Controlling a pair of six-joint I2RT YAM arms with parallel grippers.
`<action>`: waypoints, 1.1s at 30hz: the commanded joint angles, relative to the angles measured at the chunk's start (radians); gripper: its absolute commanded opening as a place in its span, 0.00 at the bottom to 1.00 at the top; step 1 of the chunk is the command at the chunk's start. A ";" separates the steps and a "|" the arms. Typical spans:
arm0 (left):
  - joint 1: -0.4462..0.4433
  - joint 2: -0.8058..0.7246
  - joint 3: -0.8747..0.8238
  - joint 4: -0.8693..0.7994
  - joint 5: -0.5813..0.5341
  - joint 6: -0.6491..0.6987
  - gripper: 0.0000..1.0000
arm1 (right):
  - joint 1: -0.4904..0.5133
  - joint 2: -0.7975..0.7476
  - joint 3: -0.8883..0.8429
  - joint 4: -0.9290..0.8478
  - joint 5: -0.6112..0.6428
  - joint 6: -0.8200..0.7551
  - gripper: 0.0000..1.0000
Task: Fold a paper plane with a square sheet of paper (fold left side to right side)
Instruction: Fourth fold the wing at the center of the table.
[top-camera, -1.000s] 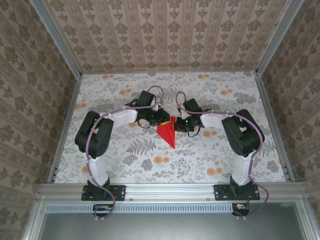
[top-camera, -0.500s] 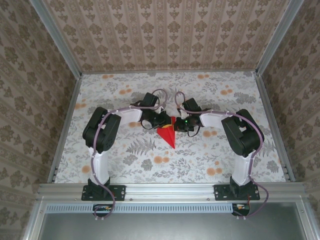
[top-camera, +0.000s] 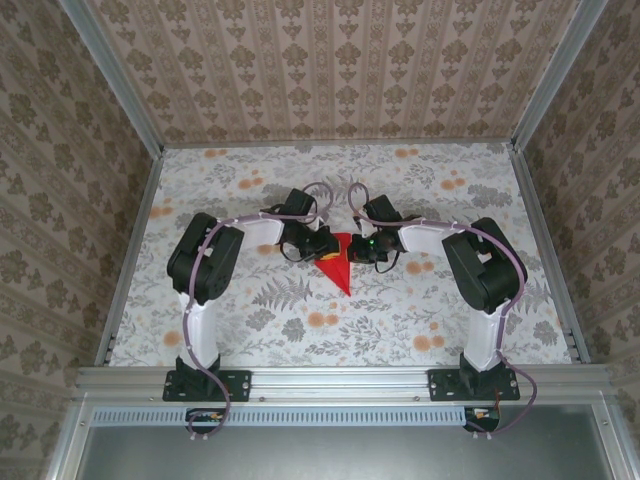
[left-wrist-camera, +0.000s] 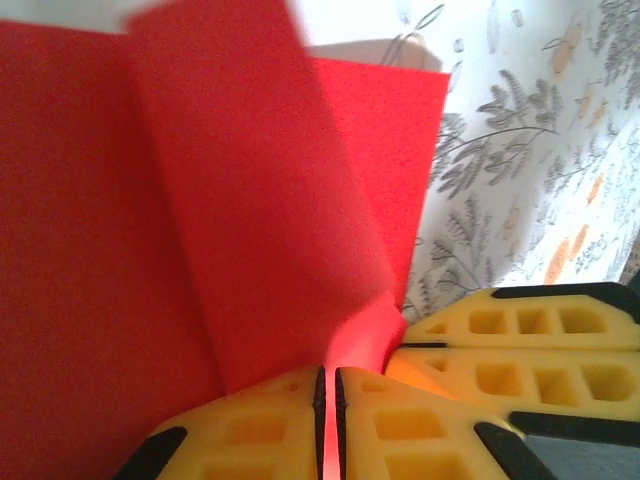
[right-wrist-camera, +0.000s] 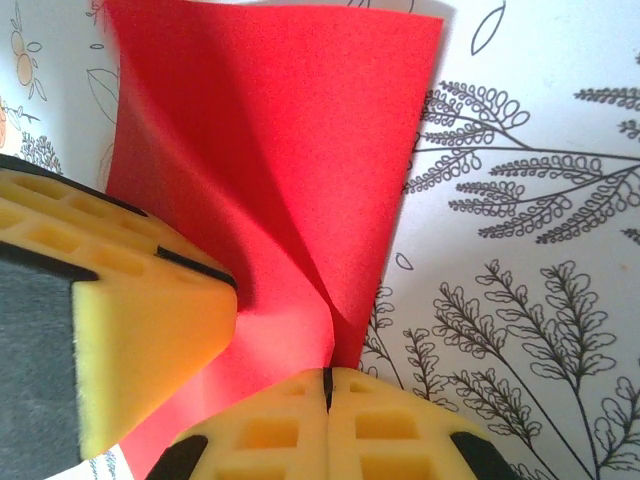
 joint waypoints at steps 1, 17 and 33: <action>0.006 0.028 -0.021 -0.024 -0.028 0.023 0.14 | 0.009 0.041 0.000 -0.089 0.046 -0.015 0.00; 0.009 0.042 -0.042 -0.036 -0.053 0.022 0.14 | -0.006 -0.170 0.039 -0.155 0.034 -0.040 0.25; 0.009 0.032 -0.041 -0.045 -0.059 0.028 0.13 | 0.112 -0.106 -0.020 -0.095 -0.143 0.056 0.16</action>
